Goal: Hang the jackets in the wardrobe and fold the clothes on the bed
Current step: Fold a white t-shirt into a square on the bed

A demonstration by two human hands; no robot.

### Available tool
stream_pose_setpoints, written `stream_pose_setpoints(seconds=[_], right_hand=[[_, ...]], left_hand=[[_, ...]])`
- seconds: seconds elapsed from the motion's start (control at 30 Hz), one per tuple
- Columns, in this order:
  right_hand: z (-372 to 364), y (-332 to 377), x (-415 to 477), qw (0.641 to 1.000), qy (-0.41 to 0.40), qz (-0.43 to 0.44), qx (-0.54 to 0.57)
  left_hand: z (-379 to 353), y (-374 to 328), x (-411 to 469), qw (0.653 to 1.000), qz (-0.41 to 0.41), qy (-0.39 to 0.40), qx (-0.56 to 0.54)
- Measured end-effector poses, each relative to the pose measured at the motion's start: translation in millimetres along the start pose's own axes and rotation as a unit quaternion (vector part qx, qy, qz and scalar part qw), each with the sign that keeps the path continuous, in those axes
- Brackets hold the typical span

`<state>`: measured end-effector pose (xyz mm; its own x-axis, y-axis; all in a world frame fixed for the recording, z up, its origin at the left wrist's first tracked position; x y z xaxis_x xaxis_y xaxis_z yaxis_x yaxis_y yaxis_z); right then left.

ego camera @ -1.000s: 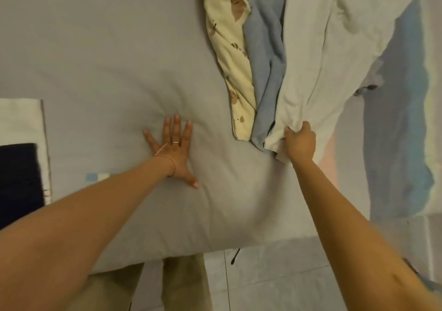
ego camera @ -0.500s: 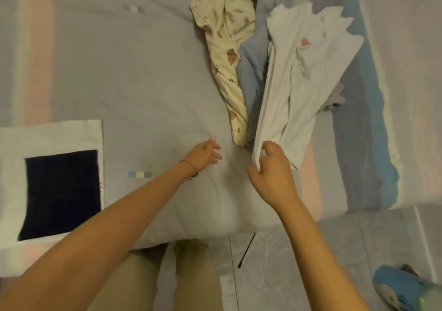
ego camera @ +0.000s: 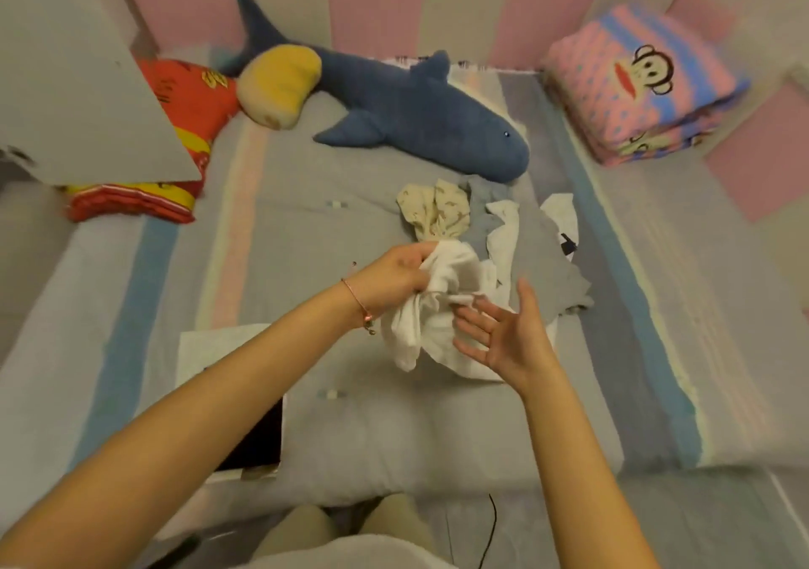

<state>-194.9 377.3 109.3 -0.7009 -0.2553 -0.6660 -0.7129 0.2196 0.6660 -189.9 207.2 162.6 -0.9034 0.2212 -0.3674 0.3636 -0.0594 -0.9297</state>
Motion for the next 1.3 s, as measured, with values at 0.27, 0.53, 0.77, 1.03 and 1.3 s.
stream_pose_setpoints(seconds=[0.27, 0.53, 0.77, 1.03, 1.3], right_hand=[[-99.1, 76.2, -36.5, 0.970, -0.026, 0.060, -0.233], [-162.9, 111.3, -92.1, 0.580, 0.174, 0.225, -0.763], [-185.3, 151.1, -110.0, 0.650, 0.078, 0.469, -0.593], [-129.5, 157.2, -119.1, 0.655, -0.152, 0.586, -0.452], [-146.7, 138.2, -127.1, 0.878, 0.120, 0.455, -0.090]], left_hand=[[5.8, -83.0, -89.2, 0.953, -0.069, 0.154, 0.250], [102.7, -58.5, -99.7, 0.806, -0.026, -0.176, 0.564], [96.2, -44.2, -99.0, 0.947, -0.091, -0.135, 0.276], [109.3, -90.5, -129.7, 0.896, -0.216, -0.309, 0.234], [79.3, -126.3, -160.7, 0.775, -0.421, -0.364, 0.299]])
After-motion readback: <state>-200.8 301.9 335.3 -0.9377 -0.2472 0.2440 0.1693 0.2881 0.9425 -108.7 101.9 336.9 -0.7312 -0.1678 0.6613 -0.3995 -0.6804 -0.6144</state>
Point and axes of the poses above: each hand's wrist, its own x-axis towards the middle knuckle, its own z-axis out of the back of the hand, y = z × x, the point moved 3 cm from there along x, towards the middle knuckle, and after that the axes turned 4 degrees about z, right-handed, at the moved point
